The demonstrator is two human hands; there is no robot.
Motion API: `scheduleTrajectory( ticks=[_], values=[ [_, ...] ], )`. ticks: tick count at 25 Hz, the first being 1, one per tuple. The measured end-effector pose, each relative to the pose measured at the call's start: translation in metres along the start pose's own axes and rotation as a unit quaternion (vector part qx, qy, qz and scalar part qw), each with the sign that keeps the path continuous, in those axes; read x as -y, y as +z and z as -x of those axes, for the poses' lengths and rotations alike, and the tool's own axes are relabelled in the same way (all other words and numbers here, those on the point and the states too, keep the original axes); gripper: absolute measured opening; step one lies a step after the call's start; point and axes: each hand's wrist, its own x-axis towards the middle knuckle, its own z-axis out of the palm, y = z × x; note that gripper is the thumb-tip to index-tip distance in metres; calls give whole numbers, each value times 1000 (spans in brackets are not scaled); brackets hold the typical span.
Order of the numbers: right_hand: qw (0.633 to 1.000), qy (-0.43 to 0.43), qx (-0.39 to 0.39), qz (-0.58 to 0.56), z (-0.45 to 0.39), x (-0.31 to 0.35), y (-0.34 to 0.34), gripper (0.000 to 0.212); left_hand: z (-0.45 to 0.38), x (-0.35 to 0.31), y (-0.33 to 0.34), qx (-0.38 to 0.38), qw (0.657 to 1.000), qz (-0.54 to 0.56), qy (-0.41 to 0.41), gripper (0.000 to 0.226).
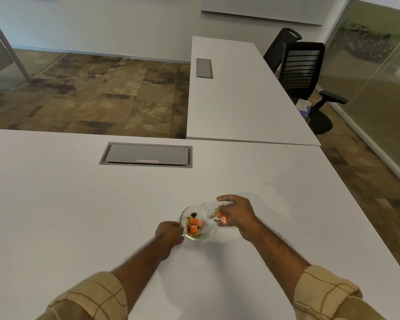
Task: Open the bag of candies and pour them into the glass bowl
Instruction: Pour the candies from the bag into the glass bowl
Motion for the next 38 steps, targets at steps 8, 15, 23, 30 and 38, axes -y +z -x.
scheduleTrajectory(
  ticks=[8, 15, 23, 30, 38],
  values=[
    [1000, -13, -6, 5, -2, -1, -1, 27, -1, 1, 0, -2, 1000, -6, 0, 9],
    [1000, -10, 15, -11, -2, -2, -2, 39, 2, 0, -1, -2, 1000, -10, 0, 13],
    [999, -30, 17, -10, -5, -5, -4, 40, 8, -4, -2, 2, 1000, -10, -9, 13],
    [998, -18, 16, -50, -1, -5, -9, 51, 15, -6, -7, 8, 1000, -8, -13, 25],
    [948, -28, 80, -308, 13, -23, -8, 70, 55, -19, -16, 24, 996, 88, -15, 38]
  ],
)
